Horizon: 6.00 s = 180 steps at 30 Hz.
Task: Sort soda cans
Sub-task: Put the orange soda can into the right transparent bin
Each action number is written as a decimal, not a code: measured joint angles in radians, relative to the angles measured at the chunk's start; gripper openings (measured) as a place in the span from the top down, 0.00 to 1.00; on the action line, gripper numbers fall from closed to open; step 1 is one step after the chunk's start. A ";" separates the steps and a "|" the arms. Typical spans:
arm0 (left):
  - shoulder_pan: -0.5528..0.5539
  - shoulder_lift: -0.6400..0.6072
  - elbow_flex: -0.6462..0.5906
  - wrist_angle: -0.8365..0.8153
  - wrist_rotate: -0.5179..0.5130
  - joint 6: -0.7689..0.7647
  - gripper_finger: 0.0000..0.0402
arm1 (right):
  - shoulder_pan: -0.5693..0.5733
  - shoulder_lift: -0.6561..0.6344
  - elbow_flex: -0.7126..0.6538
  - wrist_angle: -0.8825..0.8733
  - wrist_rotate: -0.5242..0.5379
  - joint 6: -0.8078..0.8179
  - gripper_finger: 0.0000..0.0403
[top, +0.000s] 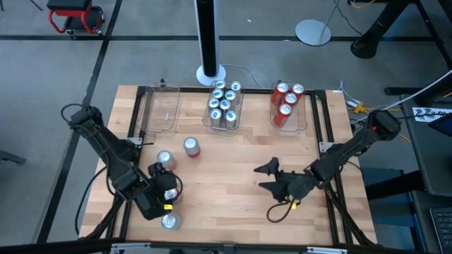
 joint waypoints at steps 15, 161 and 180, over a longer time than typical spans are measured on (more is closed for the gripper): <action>-0.030 0.046 -0.003 -0.045 0.010 -0.079 0.10 | 0.004 0.132 0.000 0.085 0.007 0.034 0.06; 0.381 -0.103 -0.353 0.925 0.045 0.913 0.19 | -0.118 0.136 0.279 -0.472 -0.052 0.174 0.02; 0.356 -0.140 -0.535 1.291 -0.003 0.991 0.19 | -0.220 0.144 0.551 -0.486 -0.345 0.005 0.03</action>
